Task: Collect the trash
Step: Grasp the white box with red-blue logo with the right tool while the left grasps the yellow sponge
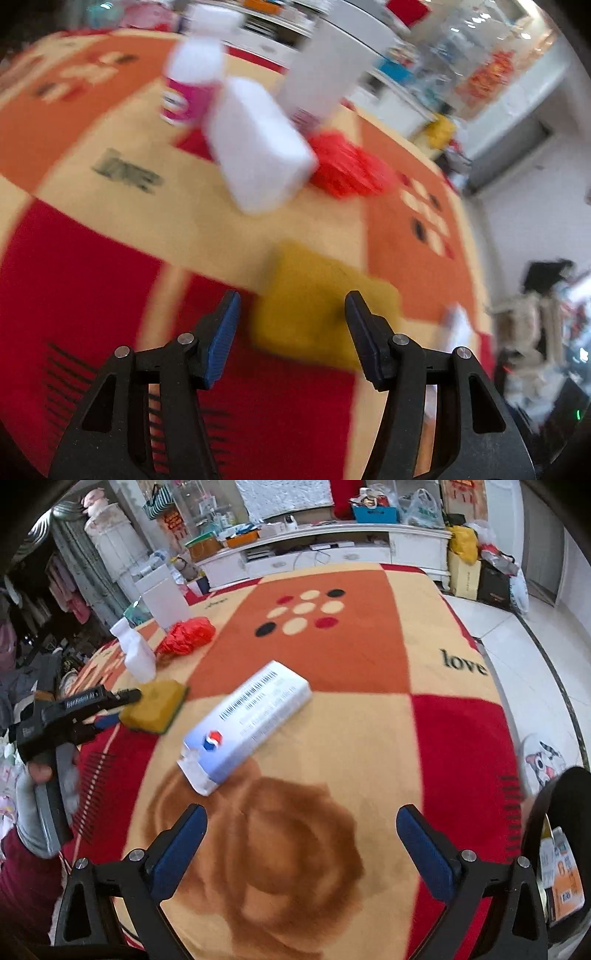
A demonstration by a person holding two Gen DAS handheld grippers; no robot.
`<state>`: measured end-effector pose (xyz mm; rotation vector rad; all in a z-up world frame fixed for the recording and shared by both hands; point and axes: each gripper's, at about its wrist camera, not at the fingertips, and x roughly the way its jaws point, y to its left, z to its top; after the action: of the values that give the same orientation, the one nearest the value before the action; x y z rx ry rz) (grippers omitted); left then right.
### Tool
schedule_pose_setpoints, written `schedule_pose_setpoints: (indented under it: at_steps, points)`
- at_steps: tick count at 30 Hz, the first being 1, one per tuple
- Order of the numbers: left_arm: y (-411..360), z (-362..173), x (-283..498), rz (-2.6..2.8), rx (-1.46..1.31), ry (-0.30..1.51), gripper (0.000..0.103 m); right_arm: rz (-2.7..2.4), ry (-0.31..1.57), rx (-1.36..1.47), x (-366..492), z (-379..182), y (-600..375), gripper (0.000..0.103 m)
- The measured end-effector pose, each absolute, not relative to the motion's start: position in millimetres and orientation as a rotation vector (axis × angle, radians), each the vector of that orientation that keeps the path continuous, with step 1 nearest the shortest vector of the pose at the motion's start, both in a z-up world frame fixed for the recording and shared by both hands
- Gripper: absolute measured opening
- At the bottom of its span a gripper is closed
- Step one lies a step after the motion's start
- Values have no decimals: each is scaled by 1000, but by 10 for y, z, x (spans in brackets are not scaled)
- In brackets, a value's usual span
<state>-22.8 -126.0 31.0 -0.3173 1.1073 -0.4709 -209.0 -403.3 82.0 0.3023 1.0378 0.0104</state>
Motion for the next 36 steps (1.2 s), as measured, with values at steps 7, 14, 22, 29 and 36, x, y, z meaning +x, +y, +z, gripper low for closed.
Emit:
schedule_pose_setpoints:
  at_steps: [7, 14, 22, 29, 36]
  points:
    - [-1530, 463, -894, -723, -183, 1084, 57, -6, 1043, 300, -1900, 825, -3988, 103]
    - [-1203, 625, -908, -646, -138, 1021, 58, -17, 1020, 384, -1678, 818, -3958, 103]
    - [-1127, 676, -997, -619, -92, 988, 58, -51, 1057, 454, -1107, 568, -3767, 93]
    - [-1465, 696, -919, -671, 57, 934, 68, -2, 1076, 213, -1402, 582, -3721, 61]
    - [-1891, 478, -754, -718, 211, 974, 70, 1, 1112, 216, -1717, 590, -3997, 64]
